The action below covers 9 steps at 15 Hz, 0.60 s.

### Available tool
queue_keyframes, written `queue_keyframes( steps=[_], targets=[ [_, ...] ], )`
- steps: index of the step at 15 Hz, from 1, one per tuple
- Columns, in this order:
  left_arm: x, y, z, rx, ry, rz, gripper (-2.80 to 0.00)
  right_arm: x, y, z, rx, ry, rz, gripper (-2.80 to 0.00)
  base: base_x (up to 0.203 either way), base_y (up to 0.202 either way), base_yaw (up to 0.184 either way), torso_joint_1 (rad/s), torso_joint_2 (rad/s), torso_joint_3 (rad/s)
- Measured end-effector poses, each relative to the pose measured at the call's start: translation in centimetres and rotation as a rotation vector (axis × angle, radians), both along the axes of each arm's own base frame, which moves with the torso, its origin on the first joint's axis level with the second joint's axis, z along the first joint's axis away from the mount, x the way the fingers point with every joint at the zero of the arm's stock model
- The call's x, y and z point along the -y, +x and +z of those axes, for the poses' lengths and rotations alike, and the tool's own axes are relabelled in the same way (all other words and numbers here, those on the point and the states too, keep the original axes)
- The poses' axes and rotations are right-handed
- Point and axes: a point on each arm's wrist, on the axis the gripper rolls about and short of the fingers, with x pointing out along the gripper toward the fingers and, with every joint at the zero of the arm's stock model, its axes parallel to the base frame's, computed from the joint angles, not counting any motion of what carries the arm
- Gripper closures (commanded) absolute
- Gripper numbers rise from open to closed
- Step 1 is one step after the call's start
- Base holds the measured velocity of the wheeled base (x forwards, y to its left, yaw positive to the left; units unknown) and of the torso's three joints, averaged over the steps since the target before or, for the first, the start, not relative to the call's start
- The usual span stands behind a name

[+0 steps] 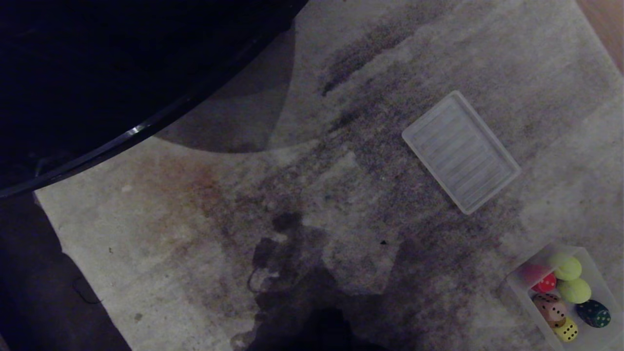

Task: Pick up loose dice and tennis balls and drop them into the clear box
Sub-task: Close the lid

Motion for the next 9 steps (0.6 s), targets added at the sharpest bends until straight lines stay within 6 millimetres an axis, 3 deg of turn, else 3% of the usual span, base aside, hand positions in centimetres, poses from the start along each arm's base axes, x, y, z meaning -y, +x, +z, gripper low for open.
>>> queue_keyframes(
  steps=[9],
  targets=[
    [0.0,0.0,0.01,0.002,-0.006,0.001,0.0,0.0,-0.2,0.66,-0.005,0.017,-0.002,0.0,0.0,0.0,0.0,0.0,0.0,-0.004]
  ],
)
